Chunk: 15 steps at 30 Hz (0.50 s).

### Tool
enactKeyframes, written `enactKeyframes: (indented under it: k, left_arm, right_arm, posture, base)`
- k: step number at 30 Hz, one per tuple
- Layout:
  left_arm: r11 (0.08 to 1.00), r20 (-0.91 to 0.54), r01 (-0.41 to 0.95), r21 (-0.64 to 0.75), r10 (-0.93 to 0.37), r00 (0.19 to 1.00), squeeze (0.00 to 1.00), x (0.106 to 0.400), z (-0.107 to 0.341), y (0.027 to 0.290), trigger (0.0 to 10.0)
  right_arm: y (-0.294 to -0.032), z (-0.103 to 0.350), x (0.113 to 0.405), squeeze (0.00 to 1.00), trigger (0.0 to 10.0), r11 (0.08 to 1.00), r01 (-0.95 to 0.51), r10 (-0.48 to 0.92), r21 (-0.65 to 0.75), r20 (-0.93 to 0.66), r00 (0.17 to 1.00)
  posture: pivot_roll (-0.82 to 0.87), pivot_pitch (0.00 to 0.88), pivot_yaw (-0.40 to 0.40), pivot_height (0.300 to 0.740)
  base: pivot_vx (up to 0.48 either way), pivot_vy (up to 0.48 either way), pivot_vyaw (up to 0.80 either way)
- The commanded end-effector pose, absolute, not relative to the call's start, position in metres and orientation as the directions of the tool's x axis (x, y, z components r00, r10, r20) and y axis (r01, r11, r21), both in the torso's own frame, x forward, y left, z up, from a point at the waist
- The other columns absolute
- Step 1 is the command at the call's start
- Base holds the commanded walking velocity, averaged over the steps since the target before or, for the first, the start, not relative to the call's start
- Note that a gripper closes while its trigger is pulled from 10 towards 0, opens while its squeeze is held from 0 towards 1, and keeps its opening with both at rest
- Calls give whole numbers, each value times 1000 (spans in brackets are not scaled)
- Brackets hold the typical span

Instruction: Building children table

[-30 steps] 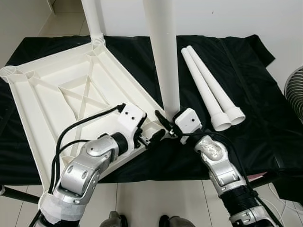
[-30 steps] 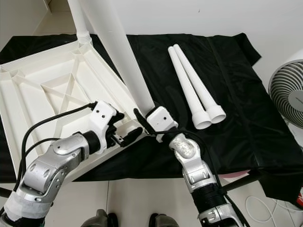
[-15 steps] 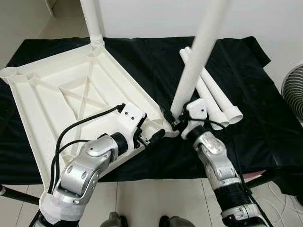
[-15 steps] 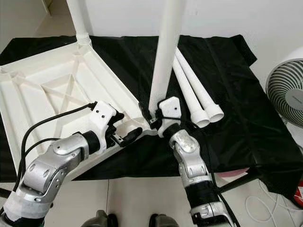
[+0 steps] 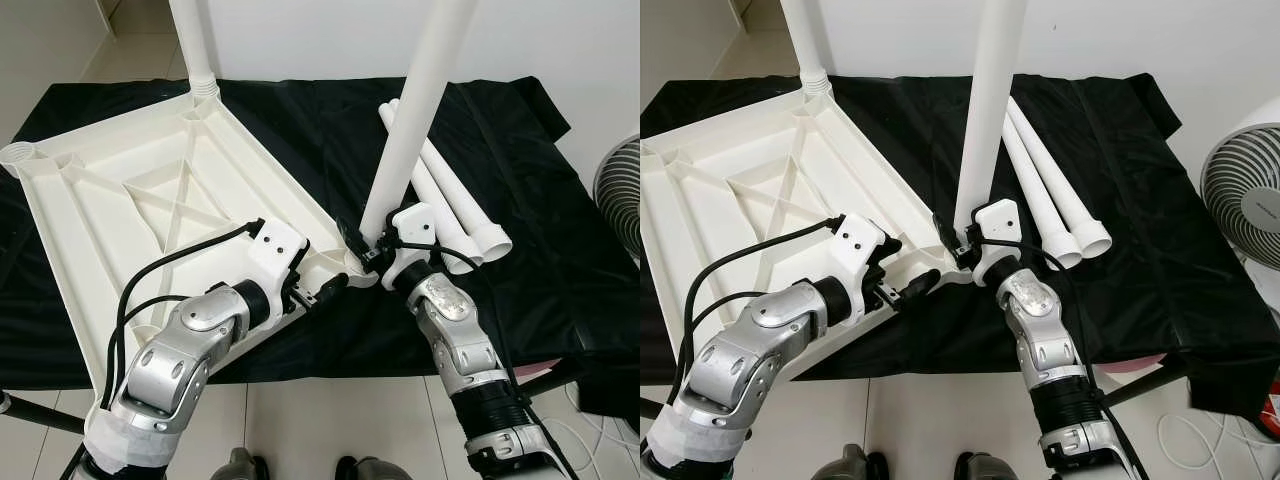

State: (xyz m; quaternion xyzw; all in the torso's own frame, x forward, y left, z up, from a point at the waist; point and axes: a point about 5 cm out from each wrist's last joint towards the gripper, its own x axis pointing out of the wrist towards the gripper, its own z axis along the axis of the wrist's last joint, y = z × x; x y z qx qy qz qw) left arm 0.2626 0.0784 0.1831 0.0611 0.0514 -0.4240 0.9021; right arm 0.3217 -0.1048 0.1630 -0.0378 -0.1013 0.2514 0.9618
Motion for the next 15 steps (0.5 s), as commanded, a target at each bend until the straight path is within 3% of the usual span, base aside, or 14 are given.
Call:
enactKeyframes:
  k: [1, 4, 12, 15]
  left_arm:
    - [641, -143, 764, 79, -751, 645, 0, 261, 186, 79, 10000]
    - [641, -140, 764, 78, -752, 645, 0, 261, 186, 78, 10000]
    - [638, -137, 766, 78, -754, 642, 0, 263, 187, 77, 10000]
    - [638, -133, 766, 79, -755, 642, 0, 263, 188, 76, 10000]
  right_arm:
    - [-114, 121, 320, 0, 10000, 921, -389, 388, -36, -25, 921]
    - [-108, 122, 324, 0, 10000, 961, -275, 276, 25, -20, 961]
    - [-97, 129, 329, 0, 10000, 997, -81, 81, 17, 23, 996]
    - [-85, 133, 329, 0, 10000, 997, -73, 72, 32, 34, 997]
  posture:
    - [-58, 152, 34, 740]
    - [-58, 152, 34, 740]
    - [-65, 144, 34, 740]
    - [-65, 143, 33, 740]
  base:
    - [0, 0, 0]
    - [0, 0, 0]
    - [0, 0, 0]
    - [0, 0, 0]
